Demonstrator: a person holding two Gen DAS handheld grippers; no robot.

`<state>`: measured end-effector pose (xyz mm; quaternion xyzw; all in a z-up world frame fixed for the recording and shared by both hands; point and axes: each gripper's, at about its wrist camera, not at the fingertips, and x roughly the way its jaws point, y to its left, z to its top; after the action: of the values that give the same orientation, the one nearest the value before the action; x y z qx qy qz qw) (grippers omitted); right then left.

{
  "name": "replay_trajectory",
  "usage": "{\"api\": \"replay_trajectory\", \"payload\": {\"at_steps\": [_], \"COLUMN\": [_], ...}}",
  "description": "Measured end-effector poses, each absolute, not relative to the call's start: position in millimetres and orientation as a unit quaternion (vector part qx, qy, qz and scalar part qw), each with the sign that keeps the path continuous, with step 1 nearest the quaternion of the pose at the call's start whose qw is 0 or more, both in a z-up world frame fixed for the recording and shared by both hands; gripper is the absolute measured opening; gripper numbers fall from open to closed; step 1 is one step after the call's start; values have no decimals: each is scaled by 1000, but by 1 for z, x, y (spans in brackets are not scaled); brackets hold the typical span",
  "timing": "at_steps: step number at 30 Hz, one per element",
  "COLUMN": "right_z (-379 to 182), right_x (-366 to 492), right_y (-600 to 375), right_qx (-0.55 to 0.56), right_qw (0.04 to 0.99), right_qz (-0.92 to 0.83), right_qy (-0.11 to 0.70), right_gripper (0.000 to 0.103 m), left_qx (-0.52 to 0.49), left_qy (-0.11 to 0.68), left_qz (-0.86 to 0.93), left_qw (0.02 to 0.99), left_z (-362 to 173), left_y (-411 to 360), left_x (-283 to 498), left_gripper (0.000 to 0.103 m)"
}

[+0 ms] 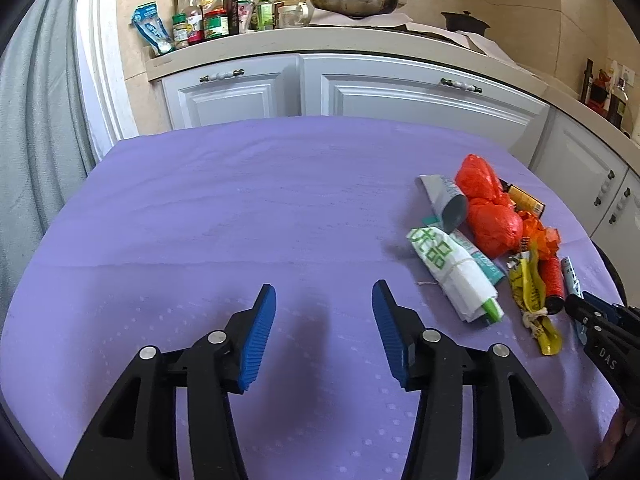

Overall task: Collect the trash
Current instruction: 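Grasp the blue-and-white printed tube with the right tool, then grasp the white-and-green rolled packet with the left tool while the right tool holds the tube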

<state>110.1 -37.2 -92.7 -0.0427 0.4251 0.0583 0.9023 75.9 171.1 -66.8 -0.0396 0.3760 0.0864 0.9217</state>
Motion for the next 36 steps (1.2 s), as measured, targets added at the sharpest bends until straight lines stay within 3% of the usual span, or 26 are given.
{"api": "replay_trajectory", "payload": {"at_steps": [15,21,36], "right_z": [-87,-82,-90], "right_x": [102,102,106], "right_y": [-75,-92,-103], "right_qx": [-26,-10,9], "right_qw": [914,918,914], "right_qz": [34,32,39], "right_qy": [404,396,404], "right_gripper": [17,17,17], "left_qx": [-31,-22,-18], "left_qy": [381,389,425], "left_qz": [46,39,61], "left_qw": [923,920,903], "left_z": [-62,-66,-82], "left_y": [124,103,123], "left_x": [81,92,101], "left_gripper": [58,66,66]}}
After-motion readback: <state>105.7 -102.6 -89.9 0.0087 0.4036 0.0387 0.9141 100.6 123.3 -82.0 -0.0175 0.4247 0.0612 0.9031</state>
